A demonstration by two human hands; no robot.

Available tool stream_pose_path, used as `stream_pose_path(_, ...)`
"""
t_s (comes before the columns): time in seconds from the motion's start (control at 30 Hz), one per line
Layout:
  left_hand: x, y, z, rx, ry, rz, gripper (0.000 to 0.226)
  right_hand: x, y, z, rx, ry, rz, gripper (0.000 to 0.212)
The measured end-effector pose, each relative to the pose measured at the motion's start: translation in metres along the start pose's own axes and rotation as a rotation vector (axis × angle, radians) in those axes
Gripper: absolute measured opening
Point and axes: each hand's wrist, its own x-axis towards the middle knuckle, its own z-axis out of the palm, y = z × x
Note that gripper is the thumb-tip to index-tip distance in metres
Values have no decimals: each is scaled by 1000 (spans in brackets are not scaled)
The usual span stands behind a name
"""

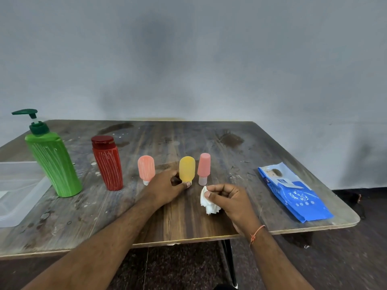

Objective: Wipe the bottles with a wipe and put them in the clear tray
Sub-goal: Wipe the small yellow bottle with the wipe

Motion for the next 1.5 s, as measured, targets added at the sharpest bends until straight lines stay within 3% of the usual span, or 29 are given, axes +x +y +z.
stream_pose_path(0.6,-2,6,3,177,52,7,42,-14,-8,6,-197,-58,-32,12)
stream_pose_path(0.83,-17,13,-2,170,59,-11,59,-14,-8,5,-259,-79,-28,13)
stream_pose_path(1.03,-69,13,-5,158,238,-20,39,-11,-4,6,-272,-80,-55,12)
stream_pose_path(1.13,-86,5,-16,95,364,-105,30,-10,-2,6,-275,-87,-63,11)
stream_pose_path(1.33,-81,-13,-28,80,366,-283,61,-10,-2,7,-291,-93,-56,11)
stream_pose_path(1.43,-71,-19,-28,58,339,-353,98,-11,-1,8,-293,-85,-54,11)
stream_pose_path(1.5,-64,-20,-31,33,324,-387,109,-11,-2,9,-299,-87,-61,11)
